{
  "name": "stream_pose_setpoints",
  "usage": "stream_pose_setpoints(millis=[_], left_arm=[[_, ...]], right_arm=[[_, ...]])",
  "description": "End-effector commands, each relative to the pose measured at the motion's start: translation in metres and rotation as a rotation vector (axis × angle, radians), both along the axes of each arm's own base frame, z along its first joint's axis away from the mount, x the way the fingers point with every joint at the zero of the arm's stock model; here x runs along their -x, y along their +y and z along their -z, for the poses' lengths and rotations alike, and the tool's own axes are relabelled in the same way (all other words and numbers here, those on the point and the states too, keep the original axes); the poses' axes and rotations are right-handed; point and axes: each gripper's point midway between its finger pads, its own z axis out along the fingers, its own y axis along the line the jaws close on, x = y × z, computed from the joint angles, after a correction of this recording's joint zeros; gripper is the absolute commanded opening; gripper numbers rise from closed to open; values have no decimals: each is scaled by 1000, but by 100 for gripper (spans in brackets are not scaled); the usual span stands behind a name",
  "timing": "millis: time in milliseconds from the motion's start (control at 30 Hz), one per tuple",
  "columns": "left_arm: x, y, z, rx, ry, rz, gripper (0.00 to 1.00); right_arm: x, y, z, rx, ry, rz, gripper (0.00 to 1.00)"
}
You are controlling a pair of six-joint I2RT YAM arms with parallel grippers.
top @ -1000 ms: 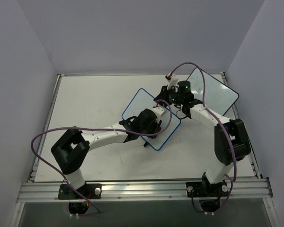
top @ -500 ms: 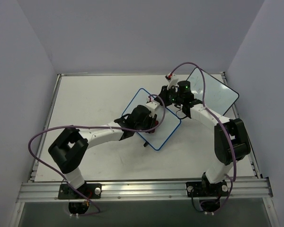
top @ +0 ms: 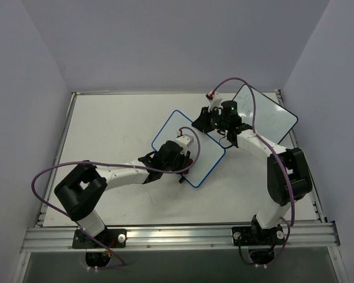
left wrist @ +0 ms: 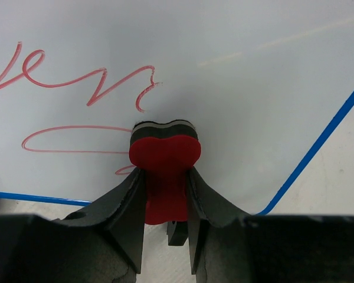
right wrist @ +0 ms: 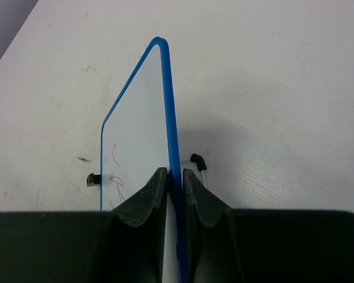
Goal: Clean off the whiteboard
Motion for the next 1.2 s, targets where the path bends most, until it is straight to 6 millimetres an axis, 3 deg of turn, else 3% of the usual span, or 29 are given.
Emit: stream_pose_setpoints(millis=[0,267,400,667,833,1100,1167], left_arm=[[-6,0,6,-23,-8,-13,2],[-41,-15,-9,-12,-53,-36,2],[-60,-20,-32,8,-93,-46,2],[-90,-9,-54,28,-114,-87,2],[-89,-4,-42,28,-87,-84,2],[-55,10,-7,48,-16,-88,2],[-49,12,-6,61,-23,-96,2]], right_arm=[[22,20,17,10,89,-72,0],[22,20,17,14,88,-73,0],[23,20,17,15,89,-76,0],[23,21,19,15,92,-79,0],[23,21,18,16,91,-80,0],[23,22,21,16,97,-80,0],[22,23,20,17,93,-81,0]])
